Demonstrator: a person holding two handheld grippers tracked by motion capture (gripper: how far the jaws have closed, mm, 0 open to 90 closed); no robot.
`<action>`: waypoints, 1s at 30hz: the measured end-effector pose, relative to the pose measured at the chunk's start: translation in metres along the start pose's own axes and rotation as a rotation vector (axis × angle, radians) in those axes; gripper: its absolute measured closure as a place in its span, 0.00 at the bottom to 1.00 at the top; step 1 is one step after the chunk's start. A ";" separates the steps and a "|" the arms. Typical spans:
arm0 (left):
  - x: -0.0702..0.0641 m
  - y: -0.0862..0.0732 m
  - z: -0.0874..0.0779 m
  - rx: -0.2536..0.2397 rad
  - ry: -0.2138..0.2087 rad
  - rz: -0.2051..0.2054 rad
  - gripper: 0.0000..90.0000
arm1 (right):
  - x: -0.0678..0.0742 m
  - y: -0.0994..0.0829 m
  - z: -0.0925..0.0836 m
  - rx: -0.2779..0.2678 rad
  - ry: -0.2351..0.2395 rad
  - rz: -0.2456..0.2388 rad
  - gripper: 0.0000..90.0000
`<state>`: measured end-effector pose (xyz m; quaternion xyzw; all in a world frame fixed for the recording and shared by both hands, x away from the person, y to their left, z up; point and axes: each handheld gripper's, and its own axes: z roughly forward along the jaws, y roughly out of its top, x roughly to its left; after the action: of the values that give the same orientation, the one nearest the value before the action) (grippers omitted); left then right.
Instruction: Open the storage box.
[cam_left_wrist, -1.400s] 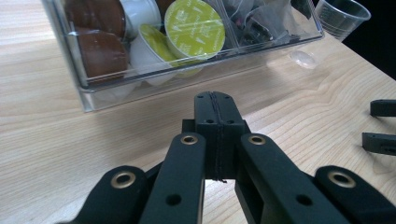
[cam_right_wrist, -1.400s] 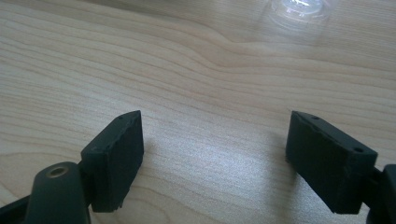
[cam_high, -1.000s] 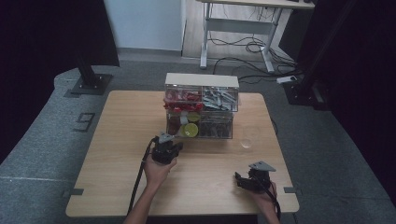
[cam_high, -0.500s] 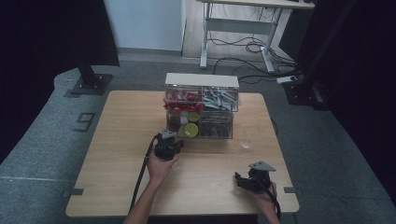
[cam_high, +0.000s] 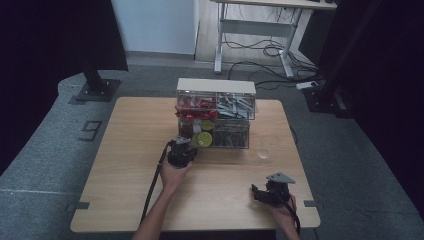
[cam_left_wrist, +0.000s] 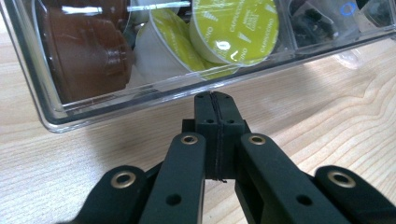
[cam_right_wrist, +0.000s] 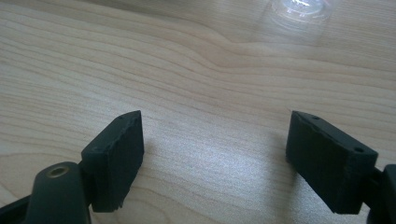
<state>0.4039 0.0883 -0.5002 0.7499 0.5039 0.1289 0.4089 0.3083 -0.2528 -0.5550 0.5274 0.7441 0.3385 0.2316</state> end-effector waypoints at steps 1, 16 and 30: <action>0.000 0.000 0.000 0.000 0.001 -0.001 1.00 | 0.000 0.000 0.000 0.000 0.000 0.000 0.22; 0.001 0.002 -0.005 0.006 0.011 0.010 1.00 | 0.000 0.000 0.000 0.000 0.001 -0.002 0.22; -0.001 0.003 -0.012 -0.005 0.003 0.018 1.00 | 0.000 0.000 0.000 0.000 0.002 -0.003 0.22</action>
<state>0.3979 0.0931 -0.4901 0.7531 0.4973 0.1352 0.4088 0.3088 -0.2531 -0.5550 0.5259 0.7451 0.3388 0.2312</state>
